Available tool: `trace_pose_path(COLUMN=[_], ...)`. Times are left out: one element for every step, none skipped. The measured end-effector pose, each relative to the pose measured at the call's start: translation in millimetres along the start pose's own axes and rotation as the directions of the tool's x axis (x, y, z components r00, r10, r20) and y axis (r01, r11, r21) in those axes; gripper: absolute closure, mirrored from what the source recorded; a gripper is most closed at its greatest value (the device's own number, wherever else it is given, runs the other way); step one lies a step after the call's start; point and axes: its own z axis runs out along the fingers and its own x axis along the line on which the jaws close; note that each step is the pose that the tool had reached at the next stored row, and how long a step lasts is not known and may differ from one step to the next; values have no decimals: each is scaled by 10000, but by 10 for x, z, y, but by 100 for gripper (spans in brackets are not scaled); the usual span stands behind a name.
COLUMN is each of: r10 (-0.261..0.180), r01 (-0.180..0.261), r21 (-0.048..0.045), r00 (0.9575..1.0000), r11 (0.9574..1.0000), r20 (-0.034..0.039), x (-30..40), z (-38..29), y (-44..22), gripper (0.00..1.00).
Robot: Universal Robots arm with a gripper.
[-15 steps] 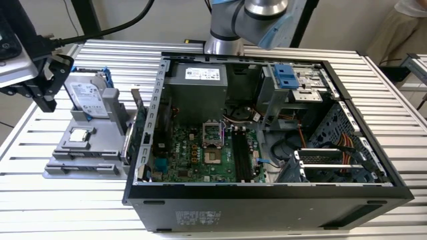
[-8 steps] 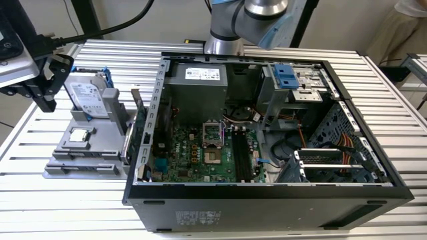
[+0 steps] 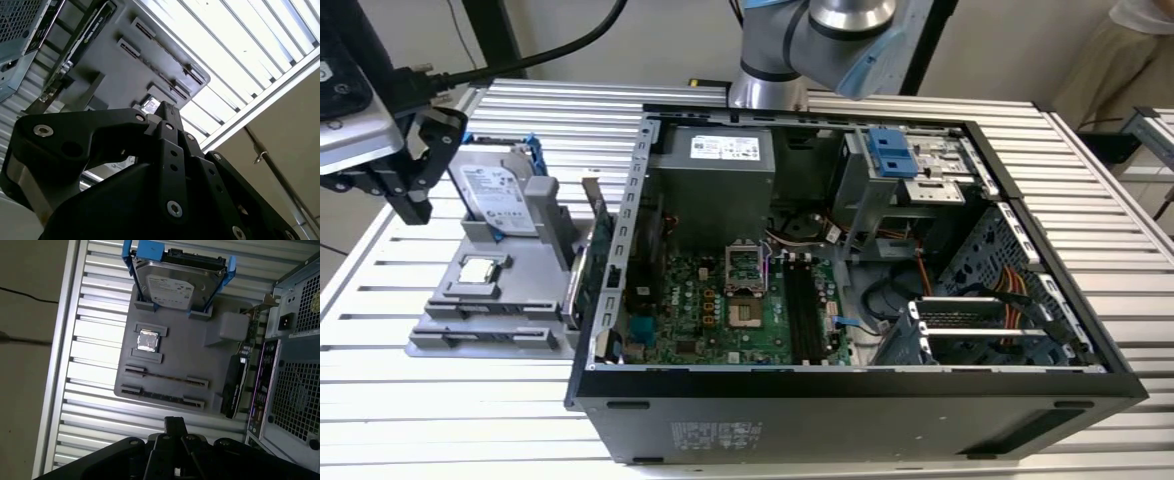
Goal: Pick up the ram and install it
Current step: 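Pick up the ram and move it above insertion slot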
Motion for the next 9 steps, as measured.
trace_pose_path(r10=[-39, -74, -114, -151, -184, -216, -246, -275, -298], r01=[39, 74, 114, 151, 184, 216, 246, 275, 298], r21=[1, 2, 3, 3, 4, 5, 5, 6, 7], r00=[10000, 10000, 9999, 9999, 9998, 9998, 9997, 9996, 9996], r11=[10000, 10000, 9999, 9999, 9998, 9998, 9997, 9996, 9996], r20=[-2, -4, -6, -7, -9, -11, -11, -13, -14], x=[0, 0, 0, 0, 0, 0, 0, 0, 0], z=[0, 0, 0, 0, 0, 0, 0, 0, 0], y=[0, 0, 0, 0, 0, 0, 0, 0, 0], gripper=[100, 100, 100, 100, 100, 100, 100, 100, 100])
